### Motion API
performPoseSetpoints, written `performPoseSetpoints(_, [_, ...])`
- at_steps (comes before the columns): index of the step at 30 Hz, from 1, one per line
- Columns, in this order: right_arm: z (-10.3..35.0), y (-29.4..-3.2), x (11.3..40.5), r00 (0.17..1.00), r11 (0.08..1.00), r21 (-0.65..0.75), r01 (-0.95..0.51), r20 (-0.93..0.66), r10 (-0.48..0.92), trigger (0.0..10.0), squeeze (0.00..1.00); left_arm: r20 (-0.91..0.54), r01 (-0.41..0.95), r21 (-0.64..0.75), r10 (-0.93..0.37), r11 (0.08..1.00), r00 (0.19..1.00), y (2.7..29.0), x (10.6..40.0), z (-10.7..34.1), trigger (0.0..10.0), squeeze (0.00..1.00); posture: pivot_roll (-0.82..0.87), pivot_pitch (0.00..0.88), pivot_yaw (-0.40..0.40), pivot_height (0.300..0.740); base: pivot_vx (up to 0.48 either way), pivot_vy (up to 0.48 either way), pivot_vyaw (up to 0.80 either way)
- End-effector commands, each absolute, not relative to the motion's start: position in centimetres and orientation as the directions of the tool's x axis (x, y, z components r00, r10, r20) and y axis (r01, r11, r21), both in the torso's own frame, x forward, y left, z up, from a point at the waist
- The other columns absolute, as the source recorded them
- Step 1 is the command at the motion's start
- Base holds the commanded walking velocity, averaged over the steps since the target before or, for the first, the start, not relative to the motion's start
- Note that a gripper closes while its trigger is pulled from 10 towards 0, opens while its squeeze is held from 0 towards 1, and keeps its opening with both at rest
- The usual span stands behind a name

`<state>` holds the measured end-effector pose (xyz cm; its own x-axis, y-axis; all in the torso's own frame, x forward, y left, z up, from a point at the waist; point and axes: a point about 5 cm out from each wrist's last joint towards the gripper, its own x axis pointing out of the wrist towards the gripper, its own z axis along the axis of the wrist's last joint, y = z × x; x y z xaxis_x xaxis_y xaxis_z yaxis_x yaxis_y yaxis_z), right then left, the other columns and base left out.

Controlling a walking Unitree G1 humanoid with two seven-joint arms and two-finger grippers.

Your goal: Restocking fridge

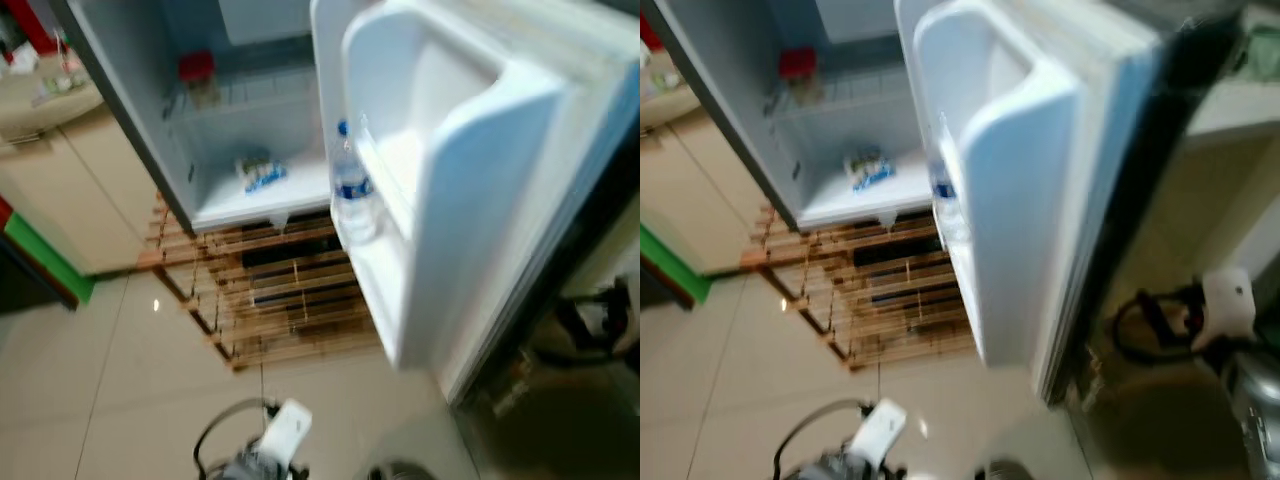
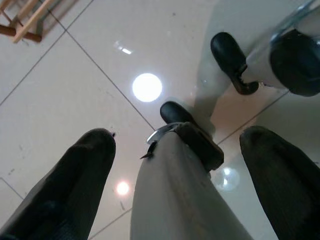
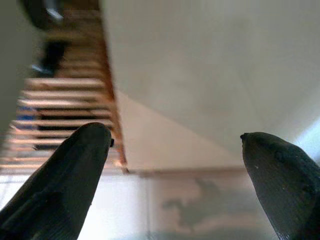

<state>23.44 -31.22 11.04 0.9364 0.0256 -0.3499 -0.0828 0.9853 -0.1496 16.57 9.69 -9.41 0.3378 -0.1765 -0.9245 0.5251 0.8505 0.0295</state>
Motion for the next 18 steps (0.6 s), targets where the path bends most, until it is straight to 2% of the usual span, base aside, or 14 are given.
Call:
performPoseSetpoints(1, [11.8,-27.4,24.3,0.936,0.975,-0.092,-0.203,-0.312,0.165,10.0,0.00,-0.927,0.525,0.037,-0.167,0.850,0.337,9.8,16.5,-9.5,10.0,0.00,-0.30,0.046,0.095,0.740,0.000,0.000,0.00])
performPoseSetpoints(2, [11.8,-27.4,24.3,0.936,0.975,-0.092,-0.203,-0.312,0.165,10.0,0.00,-0.927,0.525,0.037,-0.167,0.850,0.337,9.8,16.5,-9.5,10.0,0.00,-0.30,0.046,0.095,0.740,0.000,0.000,0.00])
performPoseSetpoints(4, [12.3,-24.9,24.8,0.926,0.959,-0.066,-0.276,-0.283,0.248,10.0,0.00,-0.928,0.532,0.041,-0.166,0.846,0.335,9.8,16.5,-9.5,10.0,0.00,-0.30,0.046,0.097,0.740,0.000,0.000,0.00])
performPoseSetpoints(5, [12.3,-24.9,24.8,0.926,0.959,-0.066,-0.276,-0.283,0.248,10.0,0.00,-0.928,0.532,0.041,-0.166,0.846,0.335,9.8,16.5,-9.5,10.0,0.00,-0.30,0.046,0.097,0.740,0.000,0.000,0.00])
performPoseSetpoints(7, [12.9,-23.0,25.4,0.920,0.945,-0.053,-0.324,-0.253,0.301,10.0,0.00,-0.931,0.541,0.051,-0.156,0.840,0.330,9.9,16.5,-9.4,10.0,0.00,-0.29,0.044,0.098,0.740,0.000,0.000,0.00])
performPoseSetpoints(9, [14.8,-19.1,26.5,0.888,0.899,-0.037,-0.435,-0.180,0.423,10.0,0.00,-0.938,0.497,0.056,-0.125,0.866,0.323,10.0,16.4,-9.5,10.0,0.00,-0.29,0.045,0.097,0.740,0.000,0.000,0.00])
performPoseSetpoints(13, [16.0,-17.4,26.7,0.866,0.872,-0.035,-0.488,-0.144,0.479,10.0,0.00,-0.936,0.510,0.063,-0.127,0.858,0.328,9.9,16.5,-9.5,10.0,0.00,-0.27,0.043,0.092,0.740,0.000,0.000,0.00])
performPoseSetpoints(15, [18.0,-14.4,26.8,0.802,0.803,-0.035,-0.595,-0.080,0.591,10.0,0.00,-0.934,0.533,0.074,-0.128,0.843,0.333,9.8,16.6,-9.4,10.0,0.00,-0.26,0.041,0.082,0.740,0.000,0.000,0.00])
performPoseSetpoints(18, [19.9,-11.4,26.8,0.731,0.731,-0.034,-0.682,-0.015,0.682,10.0,0.00,-0.933,0.544,0.080,-0.129,0.836,0.335,9.8,16.7,-9.4,10.0,0.00,-0.26,0.038,0.080,0.740,0.000,0.000,0.00])
